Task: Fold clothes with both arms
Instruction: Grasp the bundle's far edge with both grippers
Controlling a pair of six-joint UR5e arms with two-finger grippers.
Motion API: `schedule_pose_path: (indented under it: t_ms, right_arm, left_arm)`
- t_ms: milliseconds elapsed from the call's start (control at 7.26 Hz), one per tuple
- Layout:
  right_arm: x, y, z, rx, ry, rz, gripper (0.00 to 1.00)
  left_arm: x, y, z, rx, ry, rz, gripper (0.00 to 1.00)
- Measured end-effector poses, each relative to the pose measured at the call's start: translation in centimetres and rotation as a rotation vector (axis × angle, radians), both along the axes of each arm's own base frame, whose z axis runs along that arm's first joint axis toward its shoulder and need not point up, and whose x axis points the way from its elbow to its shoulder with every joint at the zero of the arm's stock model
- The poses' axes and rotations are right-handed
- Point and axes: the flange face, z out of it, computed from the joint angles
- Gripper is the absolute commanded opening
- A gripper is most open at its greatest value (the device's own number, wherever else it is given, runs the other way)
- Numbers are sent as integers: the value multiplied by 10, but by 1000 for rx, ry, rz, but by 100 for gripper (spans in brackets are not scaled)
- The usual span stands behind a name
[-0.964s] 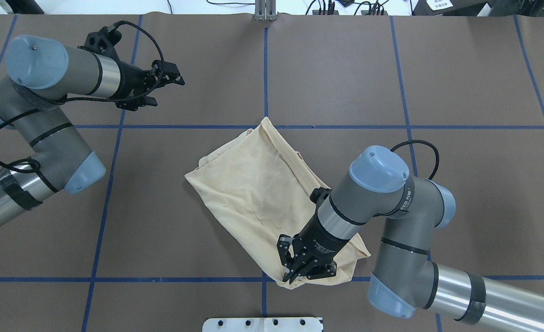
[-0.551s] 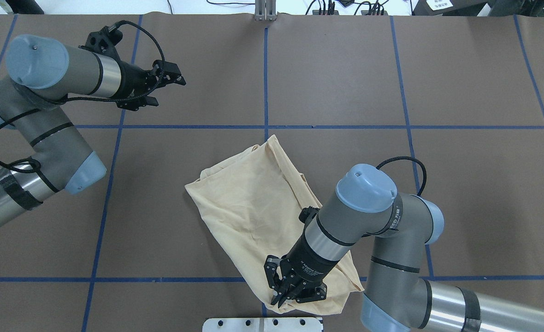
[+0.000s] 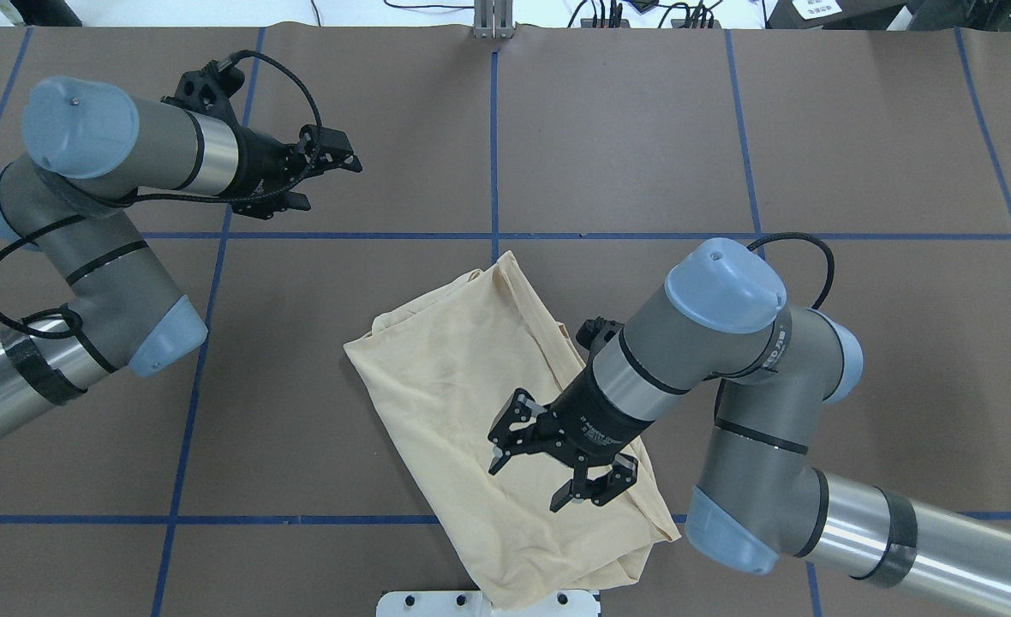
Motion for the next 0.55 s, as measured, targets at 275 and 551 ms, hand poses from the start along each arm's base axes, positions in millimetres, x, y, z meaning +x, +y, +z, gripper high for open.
schedule_pose_path:
  t_ms: [275,551]
  right_arm:
    - [24,-47,4,88,2,162,100]
    - [39,-75,9,179,12,271,100]
  left_arm:
    - [23,53,1,-52,40,31,99]
    - [31,100,21,-95,35,39,98]
